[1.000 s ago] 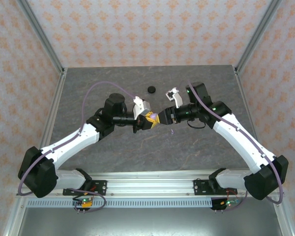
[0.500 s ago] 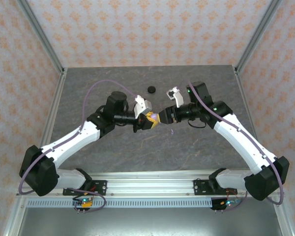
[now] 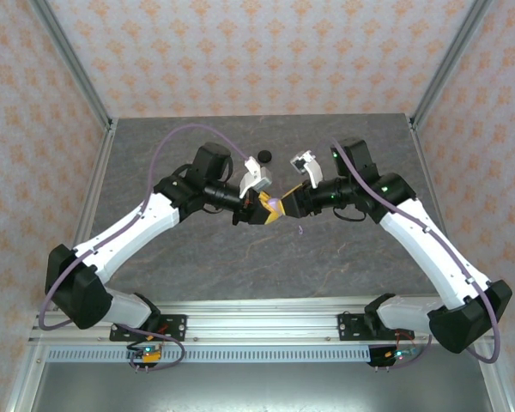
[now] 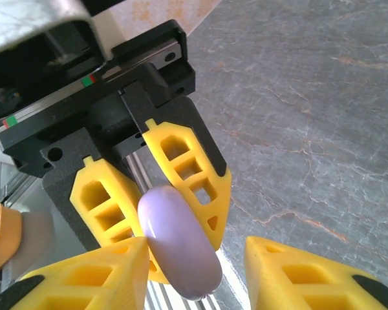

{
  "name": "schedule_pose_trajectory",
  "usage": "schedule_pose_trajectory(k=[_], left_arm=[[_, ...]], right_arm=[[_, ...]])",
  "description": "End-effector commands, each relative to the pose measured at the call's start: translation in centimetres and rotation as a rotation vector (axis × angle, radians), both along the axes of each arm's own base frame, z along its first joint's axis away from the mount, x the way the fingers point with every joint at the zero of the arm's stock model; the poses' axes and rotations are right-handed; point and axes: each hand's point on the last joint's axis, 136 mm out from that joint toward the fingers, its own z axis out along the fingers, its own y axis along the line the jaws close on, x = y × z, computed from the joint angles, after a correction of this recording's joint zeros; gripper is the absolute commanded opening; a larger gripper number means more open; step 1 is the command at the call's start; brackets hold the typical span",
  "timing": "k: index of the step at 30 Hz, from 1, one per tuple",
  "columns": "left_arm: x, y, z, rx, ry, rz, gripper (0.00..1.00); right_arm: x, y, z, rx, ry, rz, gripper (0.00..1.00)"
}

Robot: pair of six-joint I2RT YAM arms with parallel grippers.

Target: Insert the wireless bluetooth earbuds into the charging case

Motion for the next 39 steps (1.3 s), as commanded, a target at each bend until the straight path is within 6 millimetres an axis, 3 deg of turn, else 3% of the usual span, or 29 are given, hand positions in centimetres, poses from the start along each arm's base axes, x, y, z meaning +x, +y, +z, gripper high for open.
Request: schedule_pose_trajectory(k=[1,7,12,15,19,24,39], left_arm=[[-0.8,-0.1,1.5,-0.026,0.023,-0.051,0.01],[-0.5,-0.2,1.6,-0.024,0.025,-0.036,0.01],[0.0,-0.3,2.0,-0.034,0.022,-0.007,0.06],[0.9,-0.3,2.4,-0.044,0.008,0.058,0.2],[2.1,0.1,2.9,-0.072,-0.023,0.155,0.38],[3.0,0.6,3.8,-0.128,-0.045,0.247,0.53],[1.7,0.6,3.5,-0.167,-0.039,0.207,0.54]], right_arm=[[-0.6,0.4,0.4,0.004,-0.011,0.059,0.41],[-0.7,0.7,0.1,0.005,0.01,0.073,0.36],[-0.3,0.5,0.2,-0.002,0.004,0.052,0.24],[0.2,0.3,0.5,-0.005,-0.018,0.012,0.17],[0.5,0.1,1.4,0.037,-0.041,-0.021,0.15],[0.5,-0.2,2.6,0.092,-0.055,-0.046,0.15],[-0.3,-0.3,3.4,0.134,-0.039,-0.01,0.17]])
